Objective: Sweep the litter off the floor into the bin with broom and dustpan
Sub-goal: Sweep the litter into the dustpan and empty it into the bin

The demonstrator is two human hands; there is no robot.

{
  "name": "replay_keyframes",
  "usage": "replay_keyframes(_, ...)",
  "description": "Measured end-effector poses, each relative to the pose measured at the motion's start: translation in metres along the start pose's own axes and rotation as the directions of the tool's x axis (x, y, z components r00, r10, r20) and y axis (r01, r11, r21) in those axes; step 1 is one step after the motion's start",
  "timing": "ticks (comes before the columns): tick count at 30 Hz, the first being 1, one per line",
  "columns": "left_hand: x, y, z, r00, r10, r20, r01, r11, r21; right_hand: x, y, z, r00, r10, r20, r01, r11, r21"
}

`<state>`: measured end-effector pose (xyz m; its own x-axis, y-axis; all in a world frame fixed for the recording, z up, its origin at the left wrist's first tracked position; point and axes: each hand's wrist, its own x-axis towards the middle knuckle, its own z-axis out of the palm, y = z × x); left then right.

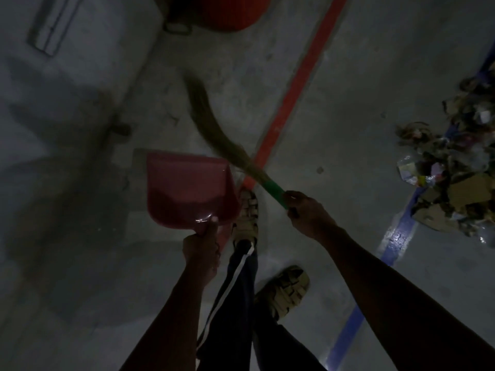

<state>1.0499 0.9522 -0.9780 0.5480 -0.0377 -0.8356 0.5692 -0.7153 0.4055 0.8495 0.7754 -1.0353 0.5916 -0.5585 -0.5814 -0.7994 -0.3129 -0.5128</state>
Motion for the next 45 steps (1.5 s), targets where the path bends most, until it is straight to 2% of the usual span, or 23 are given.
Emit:
replay_keyframes(6,0.014,0.021,0.000,0.998,0.052,0.039,-0.055,0.995,0.079,0.006,0.020,-0.037,0.964,0.218,-0.155,-0.209,0.975,0.076)
replay_keyframes(10,0.020,0.047,0.026,0.986,0.119,0.117,-0.140,0.973,0.184,-0.001,0.062,-0.065,0.840,0.502,-0.205,-0.423,0.844,0.330)
replay_keyframes(13,0.020,0.073,0.054,0.971,0.159,0.179,-0.200,0.950,0.239,-0.004,0.099,-0.086,0.738,0.658,-0.151,-0.540,0.709,0.453)
replay_keyframes(15,0.017,0.091,0.079,0.964,0.161,0.214,-0.216,0.939,0.269,-0.007,0.121,-0.101,0.701,0.700,-0.140,-0.596,0.682,0.424)
replay_keyframes(19,0.010,0.132,0.128,0.935,0.193,0.297,-0.285,0.907,0.311,-0.023,0.140,-0.129,0.612,0.703,-0.361,-0.621,0.711,0.331)
replay_keyframes(21,0.000,0.153,0.153,0.910,0.212,0.356,-0.348,0.859,0.377,-0.032,0.146,-0.142,0.567,0.709,-0.421,-0.636,0.701,0.323)
replay_keyframes(26,-0.022,0.195,0.217,0.872,0.264,0.411,-0.439,0.795,0.420,-0.052,0.179,-0.159,0.540,0.672,-0.507,-0.609,0.728,0.316)
replay_keyframes(30,-0.037,0.208,0.274,0.826,0.292,0.483,-0.507,0.760,0.407,-0.063,0.217,-0.163,0.610,0.557,-0.564,-0.474,0.827,0.304)
replay_keyframes(34,-0.052,0.203,0.338,0.810,0.316,0.495,-0.532,0.752,0.390,-0.065,0.261,-0.171,0.685,0.447,-0.576,-0.350,0.894,0.278)
replay_keyframes(38,-0.076,0.192,0.399,0.828,0.277,0.488,-0.503,0.753,0.425,-0.056,0.309,-0.195,0.714,0.435,-0.549,-0.306,0.899,0.314)
replay_keyframes(41,-0.093,0.181,0.445,0.854,0.243,0.459,-0.460,0.764,0.452,-0.047,0.345,-0.225,0.698,0.462,-0.547,-0.281,0.880,0.384)
replay_keyframes(45,-0.122,0.174,0.509,0.847,0.226,0.482,-0.458,0.770,0.444,-0.035,0.394,-0.284,0.663,0.554,-0.503,-0.308,0.815,0.491)
